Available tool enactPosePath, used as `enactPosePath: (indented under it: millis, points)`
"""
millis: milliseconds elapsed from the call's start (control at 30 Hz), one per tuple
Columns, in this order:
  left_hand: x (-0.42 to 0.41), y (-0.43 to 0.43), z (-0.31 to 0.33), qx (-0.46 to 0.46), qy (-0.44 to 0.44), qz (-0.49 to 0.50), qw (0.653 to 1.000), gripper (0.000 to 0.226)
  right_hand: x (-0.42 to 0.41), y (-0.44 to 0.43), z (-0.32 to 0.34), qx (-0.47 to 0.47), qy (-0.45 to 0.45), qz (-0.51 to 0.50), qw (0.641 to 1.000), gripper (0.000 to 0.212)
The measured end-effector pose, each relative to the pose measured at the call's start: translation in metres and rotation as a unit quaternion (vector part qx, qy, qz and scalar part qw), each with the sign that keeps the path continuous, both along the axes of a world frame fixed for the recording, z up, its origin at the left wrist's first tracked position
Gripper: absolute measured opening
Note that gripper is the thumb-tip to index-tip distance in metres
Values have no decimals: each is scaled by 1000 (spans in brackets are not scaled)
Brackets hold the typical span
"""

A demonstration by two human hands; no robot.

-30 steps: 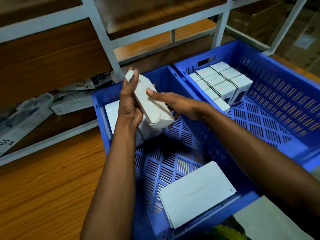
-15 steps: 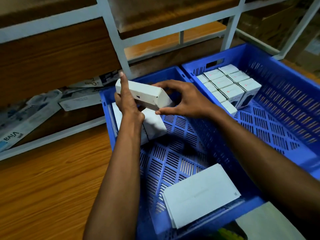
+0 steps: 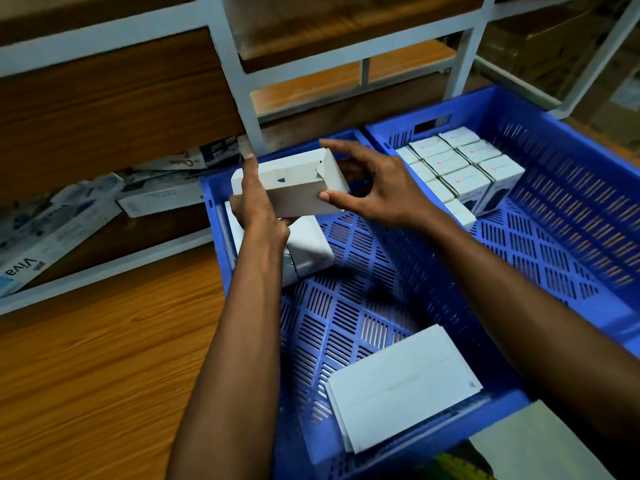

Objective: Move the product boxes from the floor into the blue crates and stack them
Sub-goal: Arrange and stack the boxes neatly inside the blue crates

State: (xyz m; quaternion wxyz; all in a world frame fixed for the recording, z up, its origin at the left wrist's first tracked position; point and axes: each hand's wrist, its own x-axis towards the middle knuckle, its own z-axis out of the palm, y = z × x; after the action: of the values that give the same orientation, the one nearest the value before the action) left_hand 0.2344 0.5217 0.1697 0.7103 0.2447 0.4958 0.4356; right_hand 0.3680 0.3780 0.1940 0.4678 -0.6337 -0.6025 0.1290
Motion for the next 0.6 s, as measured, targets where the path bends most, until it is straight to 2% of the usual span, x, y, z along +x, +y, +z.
enactPosePath:
  millis: [167,300,400,467,600]
  points:
    - [-2,0,0,0,-12,8,1000,66,-4,-1,-1,41,-8,-26,999,68]
    - [-4,-2,3,32,26,40,998,50,-13,2,-2,38,92,-20,995,56]
    - [-6,-3,3,73,52,61,994,47,-19,6,-5,36,160,-33,986,43]
    - [-6,-3,3,95,76,74,990,40,-20,8,-6,44,164,-47,984,39]
    - [-5,-4,4,111,88,92,986,42,-21,10,-8,61,119,-89,987,38]
